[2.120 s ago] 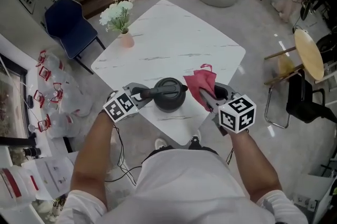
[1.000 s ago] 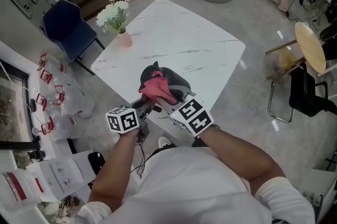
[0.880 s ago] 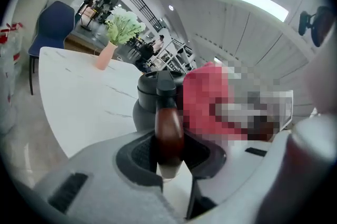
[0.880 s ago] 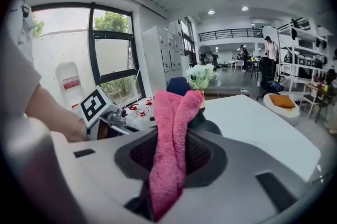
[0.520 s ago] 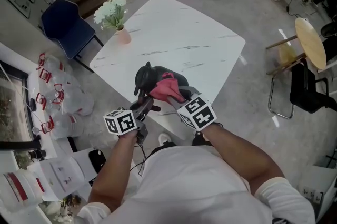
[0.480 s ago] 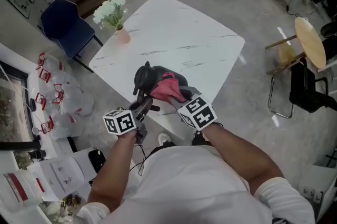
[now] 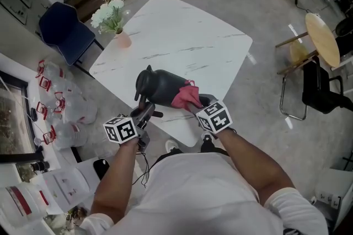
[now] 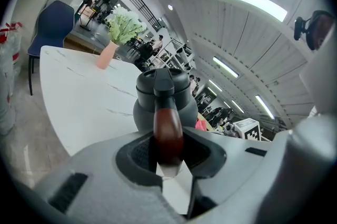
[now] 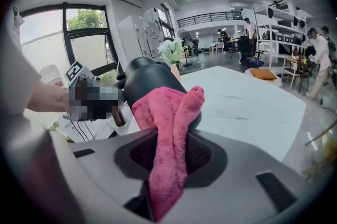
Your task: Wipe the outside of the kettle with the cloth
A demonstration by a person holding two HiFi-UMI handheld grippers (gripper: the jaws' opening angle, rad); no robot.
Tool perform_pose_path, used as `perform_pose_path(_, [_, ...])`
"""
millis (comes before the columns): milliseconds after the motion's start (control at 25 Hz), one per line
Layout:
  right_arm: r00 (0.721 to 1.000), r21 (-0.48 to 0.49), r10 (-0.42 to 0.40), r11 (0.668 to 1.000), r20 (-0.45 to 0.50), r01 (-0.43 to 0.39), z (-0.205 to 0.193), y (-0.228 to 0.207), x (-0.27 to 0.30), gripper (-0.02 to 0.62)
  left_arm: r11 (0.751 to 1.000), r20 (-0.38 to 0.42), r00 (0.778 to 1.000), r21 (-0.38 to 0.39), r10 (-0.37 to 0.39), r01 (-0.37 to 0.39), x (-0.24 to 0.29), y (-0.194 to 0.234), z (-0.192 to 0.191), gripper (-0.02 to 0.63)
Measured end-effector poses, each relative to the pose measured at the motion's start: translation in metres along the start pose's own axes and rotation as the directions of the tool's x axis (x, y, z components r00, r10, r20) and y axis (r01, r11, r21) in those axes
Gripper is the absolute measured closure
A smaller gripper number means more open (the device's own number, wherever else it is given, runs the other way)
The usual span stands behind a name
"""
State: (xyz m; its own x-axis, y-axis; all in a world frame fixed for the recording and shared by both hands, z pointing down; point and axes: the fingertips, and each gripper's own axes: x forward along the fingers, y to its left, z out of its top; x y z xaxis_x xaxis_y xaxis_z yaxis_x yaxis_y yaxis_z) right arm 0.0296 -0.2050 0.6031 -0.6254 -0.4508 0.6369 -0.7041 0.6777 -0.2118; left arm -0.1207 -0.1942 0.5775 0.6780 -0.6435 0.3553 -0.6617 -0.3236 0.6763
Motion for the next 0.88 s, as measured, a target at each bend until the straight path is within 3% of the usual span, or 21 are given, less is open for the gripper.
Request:
perform_pose_path(360, [0.993, 0.095, -0.033, 0.995, -0.111, 0.043, -0.043, -0.038, -0.012, 0.482, 0.999, -0.017, 1.000, 0.036, -0.007, 0.007, -0.001, 0.003, -0.004, 0.506])
perform_pose_path(560, [0.998, 0.185, -0.056, 0.981, 0.002, 0.055, -0.009, -0.050, -0.042, 0.482, 0.996, -0.028, 1.000, 0.092, -0.012, 0.014, -0.002, 0.002, -0.008, 0.505])
perform_pose_path(720, [0.980, 0.259, 0.011, 0.964, 0.198, -0.063, 0.056, -0.022, -0.060, 0.482, 0.992, -0.027, 1.000, 0.126, -0.010, 0.013, -0.002, -0.001, -0.011, 0.505])
perform_pose_path(880, [0.921, 0.235, 0.182, 0.933, 0.346, -0.273, 0.123, 0.038, -0.062, 0.482, 0.989, -0.031, 0.999, 0.146, -0.012, 0.017, -0.003, -0.001, -0.013, 0.505])
